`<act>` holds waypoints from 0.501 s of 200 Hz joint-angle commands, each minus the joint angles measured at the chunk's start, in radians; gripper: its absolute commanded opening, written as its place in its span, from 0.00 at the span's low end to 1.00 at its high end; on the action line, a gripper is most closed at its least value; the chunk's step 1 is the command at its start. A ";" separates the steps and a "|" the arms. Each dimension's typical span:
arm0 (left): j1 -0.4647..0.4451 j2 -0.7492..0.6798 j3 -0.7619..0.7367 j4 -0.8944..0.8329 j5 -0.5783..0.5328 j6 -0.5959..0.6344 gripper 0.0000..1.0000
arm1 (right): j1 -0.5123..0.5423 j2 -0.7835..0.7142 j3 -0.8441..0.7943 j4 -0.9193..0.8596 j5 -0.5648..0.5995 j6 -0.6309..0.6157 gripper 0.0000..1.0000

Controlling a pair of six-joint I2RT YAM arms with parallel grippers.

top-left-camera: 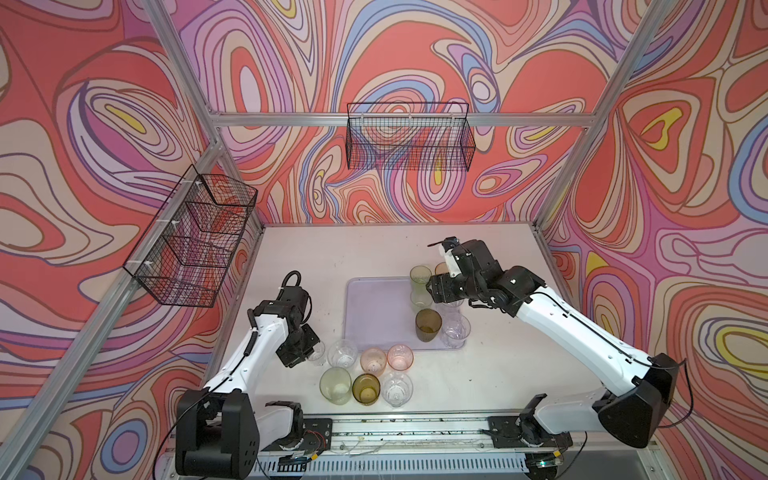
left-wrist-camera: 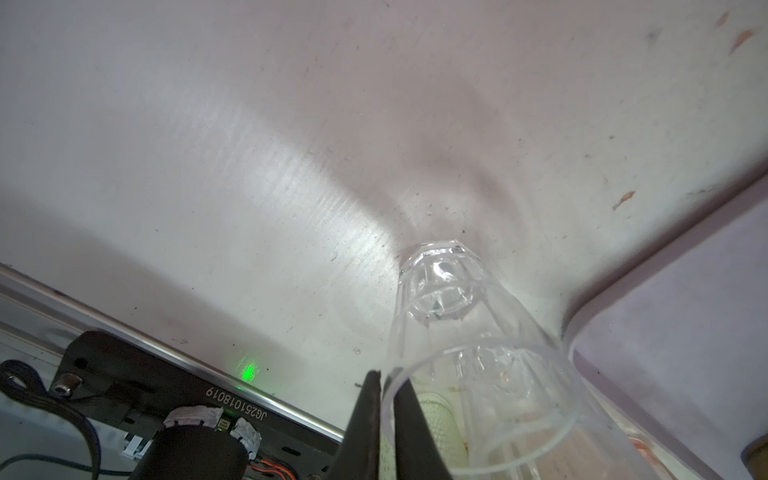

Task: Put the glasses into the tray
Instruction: 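Lift the clear faceted glass with the left gripper toward the tray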

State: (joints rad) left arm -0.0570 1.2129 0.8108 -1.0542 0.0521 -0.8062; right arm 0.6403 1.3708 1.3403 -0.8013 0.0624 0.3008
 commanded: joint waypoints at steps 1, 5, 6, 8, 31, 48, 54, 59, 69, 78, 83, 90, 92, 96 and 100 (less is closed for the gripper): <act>0.013 0.011 0.050 -0.040 -0.031 0.023 0.09 | -0.005 0.007 0.011 -0.009 -0.006 -0.007 0.84; 0.014 0.013 0.058 -0.046 -0.034 0.027 0.09 | -0.005 0.006 0.011 -0.009 -0.007 -0.007 0.84; 0.014 0.013 0.060 -0.047 -0.035 0.028 0.09 | -0.005 0.007 0.011 -0.009 -0.006 -0.007 0.84; 0.014 0.014 0.063 -0.049 -0.036 0.030 0.09 | -0.005 0.006 0.011 -0.009 -0.006 -0.008 0.84; 0.016 0.019 0.108 -0.074 -0.059 0.055 0.04 | -0.005 0.003 0.011 -0.009 -0.004 -0.007 0.84; 0.017 0.026 0.139 -0.090 -0.067 0.068 0.03 | -0.004 0.002 0.012 -0.008 -0.006 -0.007 0.84; 0.017 0.027 0.148 -0.093 -0.067 0.072 0.02 | -0.005 0.002 0.011 -0.007 -0.007 -0.006 0.84; 0.017 0.027 0.153 -0.093 -0.066 0.078 0.01 | -0.005 0.002 0.011 -0.006 -0.008 -0.007 0.84; 0.019 0.031 0.168 -0.096 -0.066 0.087 0.00 | -0.005 0.002 0.012 -0.007 -0.009 -0.007 0.84; 0.018 0.036 0.180 -0.101 -0.066 0.092 0.00 | -0.005 0.002 0.013 -0.005 -0.009 -0.006 0.84; 0.019 0.037 0.187 -0.101 -0.066 0.099 0.00 | -0.005 0.002 0.013 -0.006 -0.009 -0.005 0.84; 0.019 0.041 0.198 -0.104 -0.064 0.106 0.00 | -0.005 0.002 0.014 -0.005 -0.011 -0.005 0.84; 0.019 0.042 0.202 -0.104 -0.063 0.108 0.00 | -0.005 0.003 0.014 -0.005 -0.012 -0.005 0.84; 0.019 0.044 0.209 -0.105 -0.064 0.110 0.00 | -0.005 0.003 0.016 -0.007 -0.011 -0.005 0.84; 0.019 0.046 0.216 -0.107 -0.065 0.113 0.00 | -0.005 0.002 0.017 -0.006 -0.010 -0.005 0.84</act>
State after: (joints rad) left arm -0.0456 1.2449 0.9794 -1.1095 0.0082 -0.7238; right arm 0.6403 1.3708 1.3403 -0.8013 0.0608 0.3008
